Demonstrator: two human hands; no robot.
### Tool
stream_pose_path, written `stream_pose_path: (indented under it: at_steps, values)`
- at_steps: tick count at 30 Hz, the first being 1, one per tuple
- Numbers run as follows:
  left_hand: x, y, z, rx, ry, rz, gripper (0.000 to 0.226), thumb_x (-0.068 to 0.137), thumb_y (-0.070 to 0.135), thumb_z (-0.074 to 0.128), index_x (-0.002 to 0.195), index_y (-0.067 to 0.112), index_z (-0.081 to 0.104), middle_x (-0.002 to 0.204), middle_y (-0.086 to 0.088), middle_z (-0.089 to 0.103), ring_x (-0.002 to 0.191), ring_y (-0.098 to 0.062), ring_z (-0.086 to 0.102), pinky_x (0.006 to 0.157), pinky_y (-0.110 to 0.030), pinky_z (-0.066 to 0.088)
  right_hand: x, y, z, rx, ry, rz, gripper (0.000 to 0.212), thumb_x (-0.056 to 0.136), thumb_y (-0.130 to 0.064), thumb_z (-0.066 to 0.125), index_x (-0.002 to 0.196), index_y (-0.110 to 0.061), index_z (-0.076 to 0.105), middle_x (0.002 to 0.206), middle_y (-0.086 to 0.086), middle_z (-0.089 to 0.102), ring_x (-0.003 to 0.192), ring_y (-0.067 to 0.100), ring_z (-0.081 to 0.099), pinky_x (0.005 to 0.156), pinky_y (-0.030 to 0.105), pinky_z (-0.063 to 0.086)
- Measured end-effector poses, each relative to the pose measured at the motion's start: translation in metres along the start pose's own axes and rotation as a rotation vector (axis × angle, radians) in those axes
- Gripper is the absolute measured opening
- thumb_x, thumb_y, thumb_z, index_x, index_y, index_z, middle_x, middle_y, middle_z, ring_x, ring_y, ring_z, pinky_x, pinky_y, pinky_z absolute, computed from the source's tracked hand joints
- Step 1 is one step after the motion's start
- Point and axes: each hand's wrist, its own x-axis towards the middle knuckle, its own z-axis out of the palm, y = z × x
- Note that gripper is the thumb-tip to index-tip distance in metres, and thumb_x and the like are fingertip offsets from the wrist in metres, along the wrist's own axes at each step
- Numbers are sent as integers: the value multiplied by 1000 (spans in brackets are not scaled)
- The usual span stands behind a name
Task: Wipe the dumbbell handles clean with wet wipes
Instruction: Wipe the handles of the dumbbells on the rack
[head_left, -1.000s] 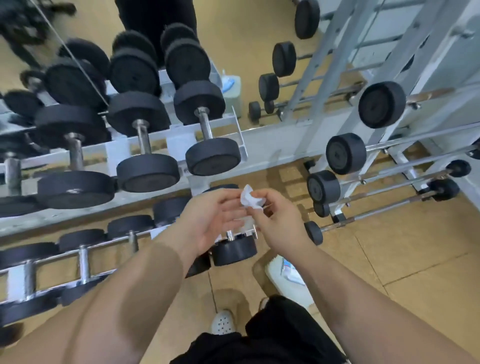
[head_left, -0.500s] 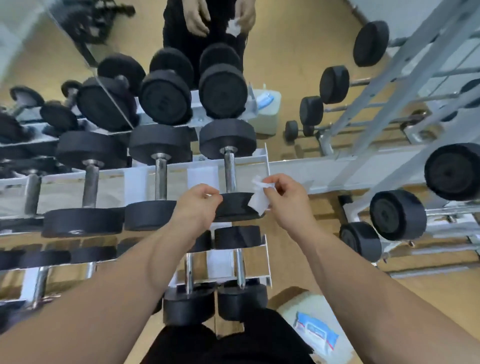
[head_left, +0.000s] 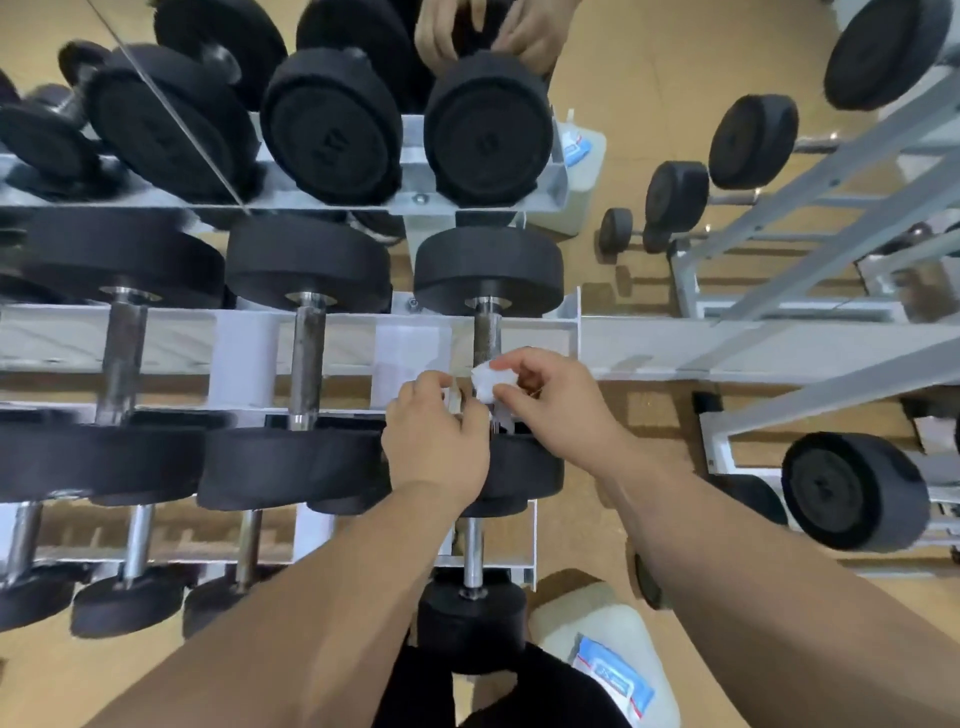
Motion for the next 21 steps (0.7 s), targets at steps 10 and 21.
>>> stream_pose_path:
  at_steps: [10, 21]
  values:
    - [2, -10, 3, -67, 34, 88, 28, 86, 37, 44, 107, 23, 57, 106, 8, 53, 108, -21, 52, 97, -48, 45, 66, 6, 9, -251, 176, -280, 11, 89, -13, 70, 96, -14, 78, 88, 1, 66, 81, 19, 63, 79, 32, 53]
    - [0, -8, 2, -80, 19, 89, 36, 83, 37, 41, 109, 20, 61, 104, 10, 55, 104, -18, 51, 96, -47, 46, 53, 23, 1, -240, -82, -379, 30, 95, -10, 65, 123, -18, 71, 80, -11, 55, 74, 7, 55, 74, 15, 43]
